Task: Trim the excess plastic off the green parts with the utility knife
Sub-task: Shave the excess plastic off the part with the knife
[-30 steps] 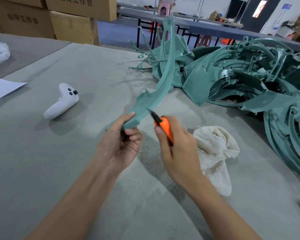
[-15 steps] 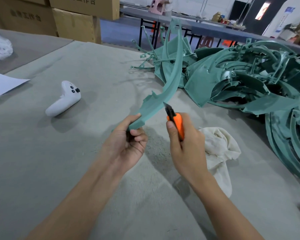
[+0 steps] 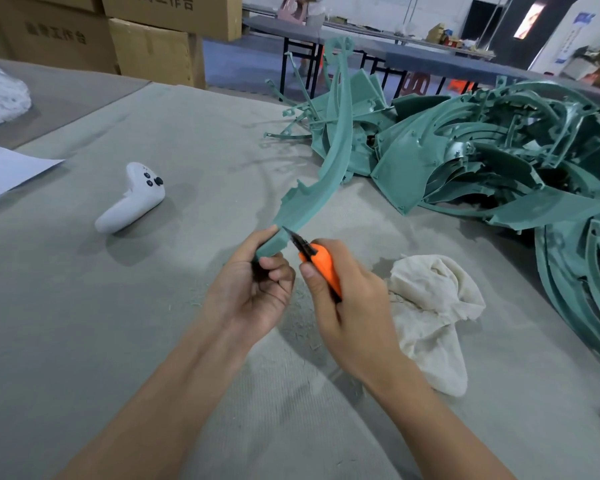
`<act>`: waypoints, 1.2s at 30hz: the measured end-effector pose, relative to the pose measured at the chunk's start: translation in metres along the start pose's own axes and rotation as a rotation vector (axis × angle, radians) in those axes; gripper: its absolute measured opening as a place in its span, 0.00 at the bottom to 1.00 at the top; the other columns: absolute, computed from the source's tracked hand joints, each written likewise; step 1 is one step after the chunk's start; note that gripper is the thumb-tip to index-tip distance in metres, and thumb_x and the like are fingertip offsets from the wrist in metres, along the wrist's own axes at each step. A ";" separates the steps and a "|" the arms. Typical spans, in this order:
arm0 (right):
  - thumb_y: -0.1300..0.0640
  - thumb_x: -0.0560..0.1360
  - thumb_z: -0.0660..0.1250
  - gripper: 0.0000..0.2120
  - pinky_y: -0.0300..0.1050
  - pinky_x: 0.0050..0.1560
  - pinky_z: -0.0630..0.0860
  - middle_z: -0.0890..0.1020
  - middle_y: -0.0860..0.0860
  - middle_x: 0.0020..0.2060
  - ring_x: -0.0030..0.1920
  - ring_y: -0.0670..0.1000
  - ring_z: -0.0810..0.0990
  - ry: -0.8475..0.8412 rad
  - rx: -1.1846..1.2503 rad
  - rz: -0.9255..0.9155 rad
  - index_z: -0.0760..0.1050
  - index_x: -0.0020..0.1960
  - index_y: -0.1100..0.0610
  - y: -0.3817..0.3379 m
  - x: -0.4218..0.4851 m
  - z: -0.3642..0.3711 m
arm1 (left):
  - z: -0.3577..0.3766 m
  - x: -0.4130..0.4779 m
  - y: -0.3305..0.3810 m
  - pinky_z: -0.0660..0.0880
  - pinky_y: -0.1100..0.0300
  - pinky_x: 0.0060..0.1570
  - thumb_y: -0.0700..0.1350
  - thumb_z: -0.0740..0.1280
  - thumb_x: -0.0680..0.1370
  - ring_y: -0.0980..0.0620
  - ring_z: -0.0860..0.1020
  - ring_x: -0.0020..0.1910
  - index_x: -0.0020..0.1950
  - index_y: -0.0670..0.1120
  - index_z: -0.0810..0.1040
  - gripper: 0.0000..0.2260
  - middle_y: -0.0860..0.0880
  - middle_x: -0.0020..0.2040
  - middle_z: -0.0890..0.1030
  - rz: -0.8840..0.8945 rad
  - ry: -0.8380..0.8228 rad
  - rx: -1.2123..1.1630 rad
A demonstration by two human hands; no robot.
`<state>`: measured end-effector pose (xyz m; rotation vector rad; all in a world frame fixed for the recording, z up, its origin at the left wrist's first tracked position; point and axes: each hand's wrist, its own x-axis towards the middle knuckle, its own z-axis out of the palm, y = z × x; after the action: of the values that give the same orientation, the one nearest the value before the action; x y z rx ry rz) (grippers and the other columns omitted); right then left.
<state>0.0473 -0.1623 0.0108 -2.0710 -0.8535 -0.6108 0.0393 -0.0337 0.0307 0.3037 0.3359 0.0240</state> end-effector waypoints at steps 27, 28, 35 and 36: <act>0.53 0.81 0.59 0.09 0.38 0.30 0.66 0.68 0.42 0.31 0.28 0.44 0.68 0.061 0.049 0.040 0.73 0.52 0.59 0.008 0.005 -0.007 | 0.000 -0.001 -0.004 0.65 0.68 0.17 0.37 0.70 0.65 0.60 0.68 0.17 0.43 0.43 0.71 0.11 0.52 0.21 0.67 -0.046 -0.012 0.009; 0.53 0.81 0.60 0.10 0.38 0.30 0.66 0.68 0.42 0.32 0.29 0.44 0.68 0.058 0.040 0.035 0.74 0.53 0.60 0.007 0.004 -0.007 | 0.000 -0.001 -0.004 0.65 0.68 0.17 0.37 0.70 0.65 0.60 0.68 0.17 0.43 0.43 0.71 0.11 0.52 0.21 0.67 -0.049 -0.010 0.006; 0.53 0.81 0.61 0.12 0.49 0.33 0.75 0.80 0.48 0.41 0.36 0.49 0.78 -0.047 0.023 -0.059 0.76 0.58 0.59 -0.004 -0.002 -0.003 | 0.000 0.000 -0.003 0.67 0.70 0.17 0.40 0.70 0.64 0.59 0.66 0.15 0.38 0.41 0.74 0.07 0.53 0.19 0.68 -0.068 0.025 0.107; 0.54 0.81 0.62 0.11 0.48 0.33 0.75 0.80 0.47 0.41 0.36 0.49 0.78 -0.036 0.040 -0.043 0.76 0.58 0.60 -0.003 -0.001 -0.004 | 0.000 0.000 -0.003 0.67 0.70 0.17 0.40 0.70 0.64 0.59 0.67 0.15 0.38 0.41 0.74 0.07 0.52 0.19 0.69 -0.074 0.019 0.092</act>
<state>0.0434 -0.1642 0.0137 -2.0375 -0.9264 -0.5760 0.0392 -0.0365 0.0298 0.3823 0.3671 -0.0619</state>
